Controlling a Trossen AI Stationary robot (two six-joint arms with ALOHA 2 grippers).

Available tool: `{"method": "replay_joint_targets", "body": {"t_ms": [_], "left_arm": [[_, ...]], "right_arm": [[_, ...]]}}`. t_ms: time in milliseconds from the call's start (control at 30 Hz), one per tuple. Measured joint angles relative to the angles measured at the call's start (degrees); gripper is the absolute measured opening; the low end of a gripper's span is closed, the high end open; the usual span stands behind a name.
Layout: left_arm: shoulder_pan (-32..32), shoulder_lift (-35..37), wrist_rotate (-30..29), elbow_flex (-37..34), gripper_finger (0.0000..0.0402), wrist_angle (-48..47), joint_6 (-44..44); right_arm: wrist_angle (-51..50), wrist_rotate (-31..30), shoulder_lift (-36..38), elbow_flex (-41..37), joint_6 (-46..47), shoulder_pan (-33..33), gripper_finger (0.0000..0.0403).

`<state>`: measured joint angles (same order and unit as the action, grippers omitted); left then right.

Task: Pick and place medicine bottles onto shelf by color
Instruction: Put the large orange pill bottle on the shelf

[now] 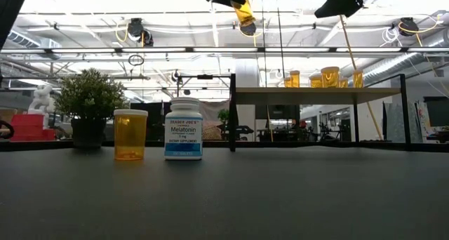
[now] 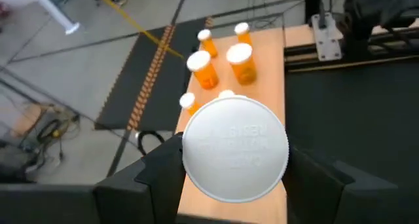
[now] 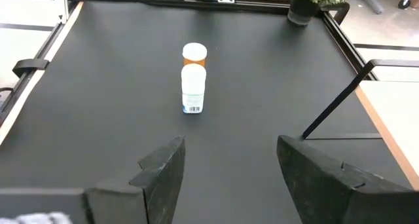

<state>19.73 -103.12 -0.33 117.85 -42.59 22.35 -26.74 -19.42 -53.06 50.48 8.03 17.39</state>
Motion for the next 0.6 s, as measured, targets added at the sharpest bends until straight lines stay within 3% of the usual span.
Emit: {"method": "replay_joint_targets", "body": {"t_ms": [600], "left_arm": [[8.2,-7.4,8.7,0.0,0.0223,16.4,2.6]], "right_arm": [[-1.4,-0.9,0.0,0.0,-0.2,-0.1,0.0238]]}}
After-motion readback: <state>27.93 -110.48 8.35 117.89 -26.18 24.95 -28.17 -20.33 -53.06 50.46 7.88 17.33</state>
